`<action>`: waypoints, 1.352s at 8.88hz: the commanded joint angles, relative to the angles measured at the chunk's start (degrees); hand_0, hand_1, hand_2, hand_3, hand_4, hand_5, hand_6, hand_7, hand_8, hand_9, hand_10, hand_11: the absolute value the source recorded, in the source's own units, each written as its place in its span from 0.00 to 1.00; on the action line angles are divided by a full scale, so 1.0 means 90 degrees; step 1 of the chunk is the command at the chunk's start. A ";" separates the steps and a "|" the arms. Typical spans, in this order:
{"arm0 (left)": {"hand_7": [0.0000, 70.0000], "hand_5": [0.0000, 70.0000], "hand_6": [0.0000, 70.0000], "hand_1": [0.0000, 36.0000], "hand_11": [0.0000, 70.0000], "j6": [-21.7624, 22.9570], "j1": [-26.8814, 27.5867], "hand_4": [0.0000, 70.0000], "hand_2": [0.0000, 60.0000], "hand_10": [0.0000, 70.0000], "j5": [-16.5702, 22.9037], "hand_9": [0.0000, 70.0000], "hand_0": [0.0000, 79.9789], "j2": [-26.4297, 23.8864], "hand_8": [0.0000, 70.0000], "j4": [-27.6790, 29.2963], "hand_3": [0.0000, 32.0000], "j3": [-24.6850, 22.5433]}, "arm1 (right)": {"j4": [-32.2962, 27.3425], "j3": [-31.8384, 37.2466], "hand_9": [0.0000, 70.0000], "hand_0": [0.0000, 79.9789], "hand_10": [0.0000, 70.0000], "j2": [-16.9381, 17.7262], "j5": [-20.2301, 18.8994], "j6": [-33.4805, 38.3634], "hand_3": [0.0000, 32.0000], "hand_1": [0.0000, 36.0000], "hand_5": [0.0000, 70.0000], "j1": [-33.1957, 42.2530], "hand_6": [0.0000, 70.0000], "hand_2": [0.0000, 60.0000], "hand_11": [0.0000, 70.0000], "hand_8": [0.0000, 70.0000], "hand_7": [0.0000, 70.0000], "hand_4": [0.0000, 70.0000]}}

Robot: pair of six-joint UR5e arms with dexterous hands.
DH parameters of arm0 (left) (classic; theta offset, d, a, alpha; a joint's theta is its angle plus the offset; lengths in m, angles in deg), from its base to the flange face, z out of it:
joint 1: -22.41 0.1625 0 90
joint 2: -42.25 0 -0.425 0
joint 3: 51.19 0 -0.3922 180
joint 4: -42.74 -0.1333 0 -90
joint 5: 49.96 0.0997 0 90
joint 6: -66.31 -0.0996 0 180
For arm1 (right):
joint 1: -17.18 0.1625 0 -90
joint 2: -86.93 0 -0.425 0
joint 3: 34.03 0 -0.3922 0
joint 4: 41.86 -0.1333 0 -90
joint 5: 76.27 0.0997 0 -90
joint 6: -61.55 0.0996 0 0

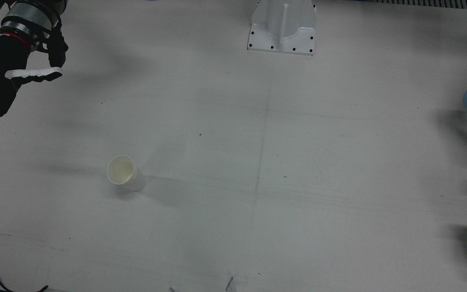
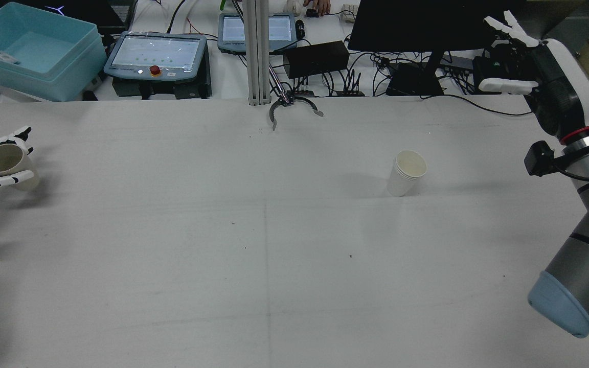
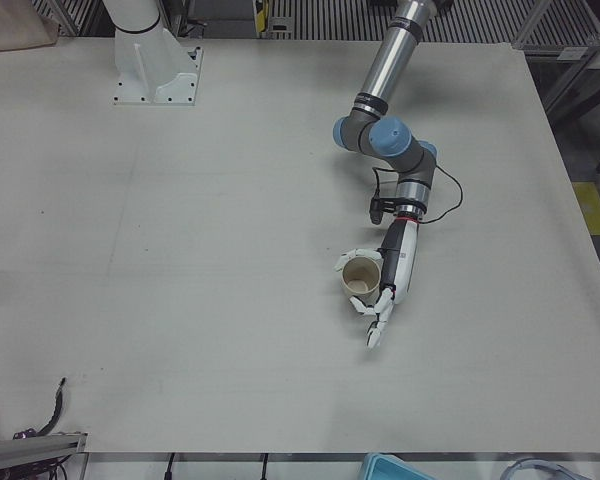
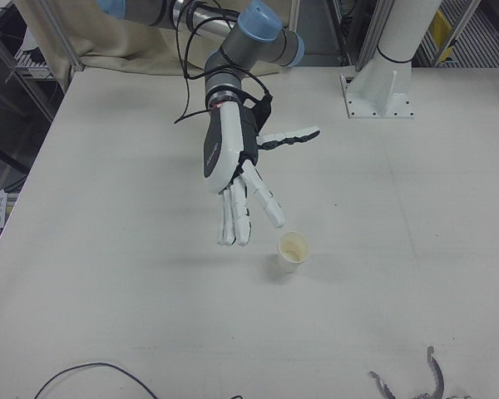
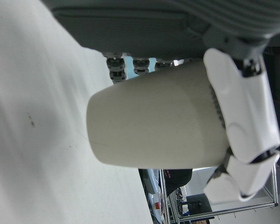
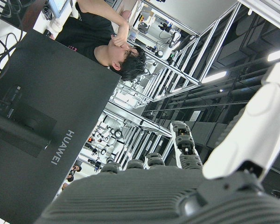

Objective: Pour water
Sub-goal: 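Reach the right hand toward the middle white paper cup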

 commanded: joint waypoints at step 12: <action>0.13 0.93 0.07 1.00 0.17 0.0066 0.0041 0.40 1.00 0.09 0.0058 0.07 0.57 0.0058 0.04 -0.0452 0.00 -0.0570 | -0.2187 0.3339 0.00 0.54 0.00 -0.0475 0.1752 0.1147 0.00 0.28 0.02 -0.2175 0.00 0.09 0.00 0.00 0.00 0.00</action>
